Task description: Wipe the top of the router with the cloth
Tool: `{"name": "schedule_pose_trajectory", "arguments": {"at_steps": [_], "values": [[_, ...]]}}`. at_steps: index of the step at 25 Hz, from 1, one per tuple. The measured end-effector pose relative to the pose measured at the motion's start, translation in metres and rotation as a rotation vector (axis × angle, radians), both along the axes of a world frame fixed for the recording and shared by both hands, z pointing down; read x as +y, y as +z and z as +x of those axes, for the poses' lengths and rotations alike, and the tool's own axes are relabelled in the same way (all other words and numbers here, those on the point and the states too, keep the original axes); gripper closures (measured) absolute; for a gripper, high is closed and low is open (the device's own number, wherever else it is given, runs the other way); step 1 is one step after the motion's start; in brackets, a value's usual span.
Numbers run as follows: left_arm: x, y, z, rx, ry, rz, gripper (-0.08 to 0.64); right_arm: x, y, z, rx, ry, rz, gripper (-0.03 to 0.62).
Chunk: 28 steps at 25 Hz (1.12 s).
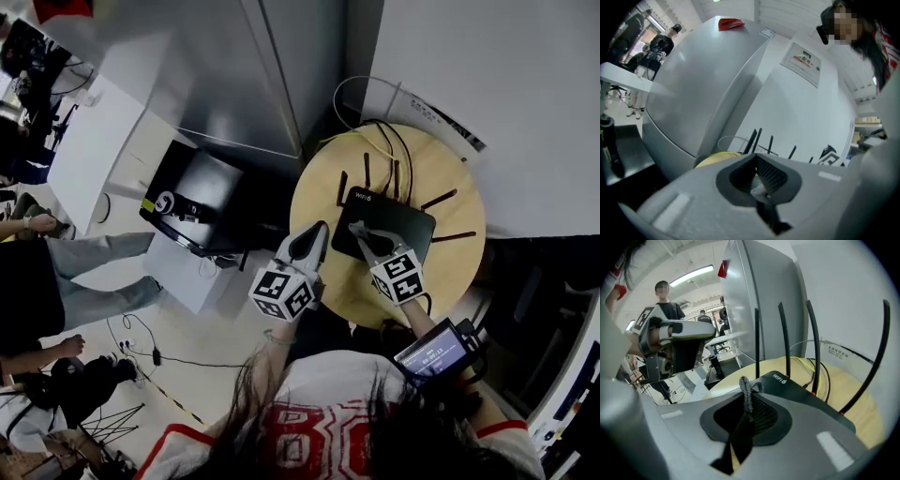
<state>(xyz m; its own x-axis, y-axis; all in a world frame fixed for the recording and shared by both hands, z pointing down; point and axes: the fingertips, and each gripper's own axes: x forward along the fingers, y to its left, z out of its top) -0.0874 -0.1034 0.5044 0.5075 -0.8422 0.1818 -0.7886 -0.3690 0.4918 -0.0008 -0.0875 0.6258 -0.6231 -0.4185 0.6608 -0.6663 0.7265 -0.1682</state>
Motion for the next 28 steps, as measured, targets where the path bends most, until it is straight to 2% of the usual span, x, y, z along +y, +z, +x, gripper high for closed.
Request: {"name": "schedule_pose_trajectory", "arguments": {"at_steps": [9,13,19,28], "values": [[0.019,0.008,-0.010,-0.021,-0.015,-0.016,0.558,-0.081,0.008,0.018,0.041,0.103,0.071,0.549],[0.027,0.015,-0.020,-0.033,-0.036,-0.031,0.558,-0.091,0.020,0.014,0.057,0.108,0.059,0.549],[0.022,0.010,-0.038,-0.028,-0.053,-0.032,0.558,-0.066,0.018,-0.011,0.058,0.052,0.035,0.549],[0.006,0.005,-0.034,-0.017,-0.033,-0.005,0.558,0.035,0.015,-0.052,-0.012,-0.068,-0.034,0.549]]}}
